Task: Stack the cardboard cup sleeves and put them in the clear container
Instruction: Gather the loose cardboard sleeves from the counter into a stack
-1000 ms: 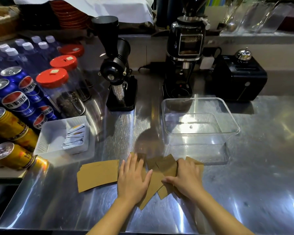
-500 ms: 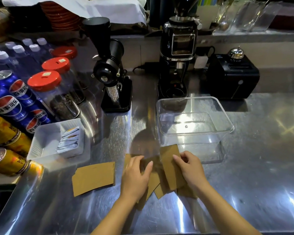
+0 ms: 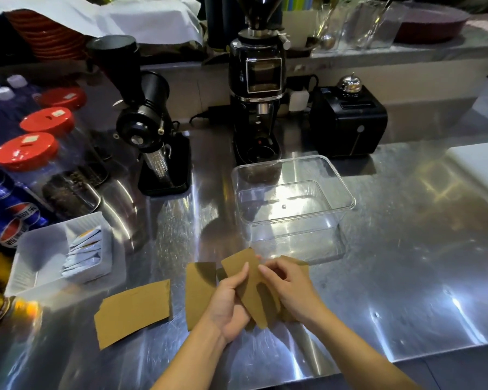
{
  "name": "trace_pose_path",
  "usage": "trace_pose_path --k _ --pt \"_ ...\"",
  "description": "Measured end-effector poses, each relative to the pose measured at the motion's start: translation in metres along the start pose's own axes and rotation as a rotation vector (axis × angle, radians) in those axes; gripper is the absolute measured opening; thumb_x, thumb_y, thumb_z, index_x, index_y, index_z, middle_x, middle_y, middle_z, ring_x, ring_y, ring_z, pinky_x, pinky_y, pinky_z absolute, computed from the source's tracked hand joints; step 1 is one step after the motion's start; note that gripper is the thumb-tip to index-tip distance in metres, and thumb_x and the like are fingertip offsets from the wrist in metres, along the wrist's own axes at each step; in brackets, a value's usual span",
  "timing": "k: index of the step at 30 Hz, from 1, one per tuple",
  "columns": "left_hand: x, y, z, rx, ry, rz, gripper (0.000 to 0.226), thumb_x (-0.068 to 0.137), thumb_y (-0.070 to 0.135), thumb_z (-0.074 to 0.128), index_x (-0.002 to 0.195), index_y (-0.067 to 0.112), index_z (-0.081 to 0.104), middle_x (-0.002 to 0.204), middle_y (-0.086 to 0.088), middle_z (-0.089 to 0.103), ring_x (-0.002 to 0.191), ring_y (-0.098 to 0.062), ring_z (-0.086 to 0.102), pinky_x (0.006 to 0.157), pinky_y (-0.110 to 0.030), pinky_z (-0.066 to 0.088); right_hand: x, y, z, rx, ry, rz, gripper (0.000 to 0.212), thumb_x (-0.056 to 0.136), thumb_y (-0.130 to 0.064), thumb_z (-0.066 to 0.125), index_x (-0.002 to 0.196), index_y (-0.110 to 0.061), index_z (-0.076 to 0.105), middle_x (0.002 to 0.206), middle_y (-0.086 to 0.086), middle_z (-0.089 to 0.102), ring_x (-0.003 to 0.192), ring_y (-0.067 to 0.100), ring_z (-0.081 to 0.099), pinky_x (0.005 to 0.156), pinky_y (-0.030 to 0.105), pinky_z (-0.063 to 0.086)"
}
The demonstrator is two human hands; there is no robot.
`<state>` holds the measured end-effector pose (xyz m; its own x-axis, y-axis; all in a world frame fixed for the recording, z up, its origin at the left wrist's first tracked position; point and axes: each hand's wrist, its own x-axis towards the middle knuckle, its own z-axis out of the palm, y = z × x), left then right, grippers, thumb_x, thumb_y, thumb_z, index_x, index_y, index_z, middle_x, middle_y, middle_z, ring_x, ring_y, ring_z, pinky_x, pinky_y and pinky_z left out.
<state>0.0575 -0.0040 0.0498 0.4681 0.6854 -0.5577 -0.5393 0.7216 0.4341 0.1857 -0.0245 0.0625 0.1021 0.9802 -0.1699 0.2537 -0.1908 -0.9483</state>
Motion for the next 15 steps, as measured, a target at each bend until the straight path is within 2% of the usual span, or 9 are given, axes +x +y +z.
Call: trace_pose_path --k 1,4,6,9,11,15 --pt "0.002 0.001 -0.001 -0.013 0.004 0.009 0.028 0.083 0.020 0.055 0.101 0.007 0.071 0.102 -0.018 0.073 0.097 -0.028 0.068 0.091 -0.043 0.050 0.001 0.005 -0.003 -0.067 0.084 0.028 0.011 0.085 -0.026 0.061 0.076 -0.019 0.063 0.075 -0.003 0.064 0.069 0.003 0.058 0.064 0.015 0.044" --pt "0.004 0.004 -0.007 -0.011 0.026 0.045 0.027 0.088 0.018 0.050 0.104 0.005 0.068 0.095 -0.015 0.074 0.085 -0.024 0.071 0.090 -0.045 0.050 0.000 0.017 -0.015 -0.371 0.277 0.154 0.024 0.080 -0.037 0.063 0.085 -0.015 0.054 0.081 -0.003 0.057 0.081 0.021 0.057 0.068 0.035 0.043" --pt "0.006 0.006 -0.012 0.016 0.043 0.064 0.026 0.087 0.018 0.052 0.101 0.004 0.068 0.088 -0.014 0.074 0.079 -0.023 0.071 0.082 -0.044 0.057 -0.002 0.023 -0.019 -0.550 0.296 0.236 0.040 0.077 -0.047 0.062 0.097 -0.014 0.049 0.096 0.001 0.058 0.094 0.026 0.057 0.073 0.036 0.043" --pt "0.008 0.007 -0.013 0.036 0.063 0.063 0.027 0.081 0.024 0.058 0.092 0.003 0.072 0.082 -0.013 0.073 0.074 -0.022 0.069 0.072 -0.040 0.060 -0.004 0.034 -0.018 -0.734 0.274 0.330 0.071 0.069 -0.061 0.062 0.115 -0.010 0.043 0.119 0.009 0.055 0.112 0.028 0.051 0.089 0.041 0.043" --pt "0.008 0.008 -0.012 0.035 0.069 0.057 0.027 0.081 0.026 0.058 0.091 0.004 0.072 0.081 -0.013 0.073 0.073 -0.022 0.069 0.073 -0.040 0.059 -0.004 0.039 -0.015 -0.820 0.272 0.387 0.083 0.065 -0.067 0.061 0.121 -0.010 0.040 0.125 0.010 0.051 0.117 0.029 0.046 0.094 0.042 0.038" --pt "0.007 0.012 -0.013 0.026 0.090 0.047 0.027 0.081 0.025 0.059 0.096 0.005 0.069 0.083 -0.013 0.073 0.075 -0.022 0.070 0.084 -0.042 0.052 -0.001 0.040 -0.013 -0.847 0.280 0.438 0.086 0.062 -0.066 0.065 0.120 -0.008 0.039 0.126 0.011 0.050 0.118 0.029 0.045 0.096 0.041 0.036"
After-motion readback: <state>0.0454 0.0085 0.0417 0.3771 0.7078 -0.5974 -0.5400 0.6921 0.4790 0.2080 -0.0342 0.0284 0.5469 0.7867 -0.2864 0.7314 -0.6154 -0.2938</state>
